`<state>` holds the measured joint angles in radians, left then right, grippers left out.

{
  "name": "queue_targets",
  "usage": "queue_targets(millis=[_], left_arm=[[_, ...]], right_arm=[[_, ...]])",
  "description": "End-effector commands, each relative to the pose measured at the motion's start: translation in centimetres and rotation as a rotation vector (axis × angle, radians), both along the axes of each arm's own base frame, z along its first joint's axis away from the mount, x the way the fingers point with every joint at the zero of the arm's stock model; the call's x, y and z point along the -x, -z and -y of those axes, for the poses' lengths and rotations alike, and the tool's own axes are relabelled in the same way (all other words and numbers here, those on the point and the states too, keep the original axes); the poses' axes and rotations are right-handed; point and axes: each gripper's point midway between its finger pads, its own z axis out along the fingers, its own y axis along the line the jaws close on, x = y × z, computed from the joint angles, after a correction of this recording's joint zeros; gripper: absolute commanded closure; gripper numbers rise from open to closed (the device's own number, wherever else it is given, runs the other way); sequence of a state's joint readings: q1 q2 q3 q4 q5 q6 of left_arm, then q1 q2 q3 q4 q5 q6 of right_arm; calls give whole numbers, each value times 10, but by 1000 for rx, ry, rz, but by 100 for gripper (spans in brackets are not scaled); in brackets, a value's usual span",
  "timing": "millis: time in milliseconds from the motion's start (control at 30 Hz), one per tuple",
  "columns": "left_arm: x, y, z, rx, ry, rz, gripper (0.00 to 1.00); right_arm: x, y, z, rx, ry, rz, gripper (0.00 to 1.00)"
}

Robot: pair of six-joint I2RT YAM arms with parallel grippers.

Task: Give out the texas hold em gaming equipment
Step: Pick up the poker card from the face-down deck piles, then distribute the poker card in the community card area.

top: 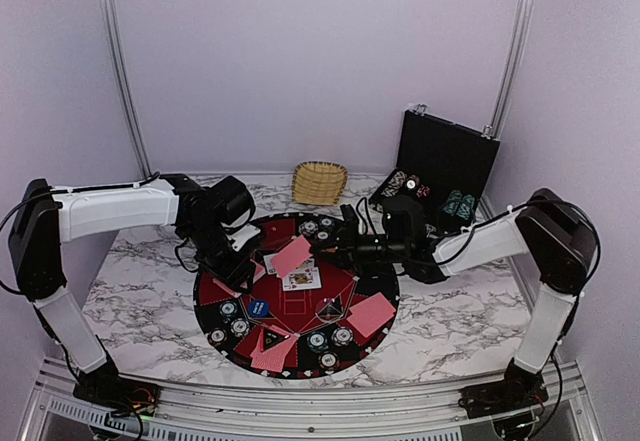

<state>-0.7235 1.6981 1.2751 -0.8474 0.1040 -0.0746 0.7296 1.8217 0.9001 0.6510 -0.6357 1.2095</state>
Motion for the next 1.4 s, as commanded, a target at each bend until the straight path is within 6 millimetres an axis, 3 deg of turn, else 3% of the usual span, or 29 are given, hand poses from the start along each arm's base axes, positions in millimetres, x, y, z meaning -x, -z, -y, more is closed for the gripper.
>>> queue_targets(millis=[0,267,600,833,1067,1367], left_arm=[[-8,-8,-7,20,-38,35,63],[-15,-10,-11,29,-59,47,63],[-18,-13,-12,37,-60,54,63],[-17,-14,-12,43,-59,53,63],[-16,-14,-12,45,-59,48,63],[-16,-12,-12,44,-60,46,63]], right_arm=[[-14,-17,22,-29,118,23,100],[-13,7,31,28,164,-6,100],[-6,43,-4,113,128,-13,100],[-1,71,-11,176,119,-31,100],[5,81,-17,220,92,-28,100],[10,87,-9,304,115,-4,99]])
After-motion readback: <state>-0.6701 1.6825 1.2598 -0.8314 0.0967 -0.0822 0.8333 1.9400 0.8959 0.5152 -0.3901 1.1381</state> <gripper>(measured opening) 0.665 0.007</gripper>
